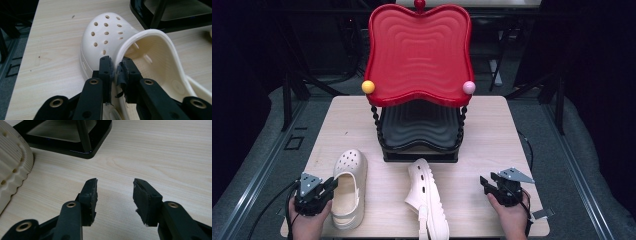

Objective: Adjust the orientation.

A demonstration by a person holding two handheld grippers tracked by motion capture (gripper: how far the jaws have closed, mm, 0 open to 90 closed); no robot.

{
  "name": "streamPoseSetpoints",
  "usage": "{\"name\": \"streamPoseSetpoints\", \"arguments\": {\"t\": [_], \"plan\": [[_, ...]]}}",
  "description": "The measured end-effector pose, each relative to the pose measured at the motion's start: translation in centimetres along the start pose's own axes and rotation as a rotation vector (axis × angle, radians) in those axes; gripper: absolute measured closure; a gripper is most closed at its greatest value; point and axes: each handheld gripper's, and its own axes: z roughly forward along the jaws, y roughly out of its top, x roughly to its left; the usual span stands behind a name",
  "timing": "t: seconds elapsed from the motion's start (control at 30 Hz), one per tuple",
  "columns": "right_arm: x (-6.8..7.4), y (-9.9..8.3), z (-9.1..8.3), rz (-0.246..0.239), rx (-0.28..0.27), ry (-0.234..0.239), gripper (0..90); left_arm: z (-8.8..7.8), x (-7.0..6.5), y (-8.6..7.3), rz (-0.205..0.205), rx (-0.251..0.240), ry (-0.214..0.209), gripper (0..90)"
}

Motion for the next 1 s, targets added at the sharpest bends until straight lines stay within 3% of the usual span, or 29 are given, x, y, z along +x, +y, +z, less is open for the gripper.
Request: {"name": "streamPoseSetpoints", "arguments": {"t": [0.17,0.53,0.73,1.0], "plan": [[-0.1,0.0,0.0,0.013,-0.001,0.003,54.3,-0.8,-0.8,0.2,0.01,-0.001,-0.019,82.3],[-0.2,-0.1,-0.1,0.019,0.0,0.006,54.2,-1.3,-4.1,0.6,0.066,-0.013,-0.088,82.7],[-0.2,-0.1,-0.1,0.022,-0.008,0.007,54.3,-1.1,-5.4,0.6,0.072,-0.019,-0.119,82.8],[0.1,0.1,-0.3,0.019,-0.019,0.009,56.6,0.0,-7.9,0.9,0.111,-0.011,-0.143,82.8]]}}
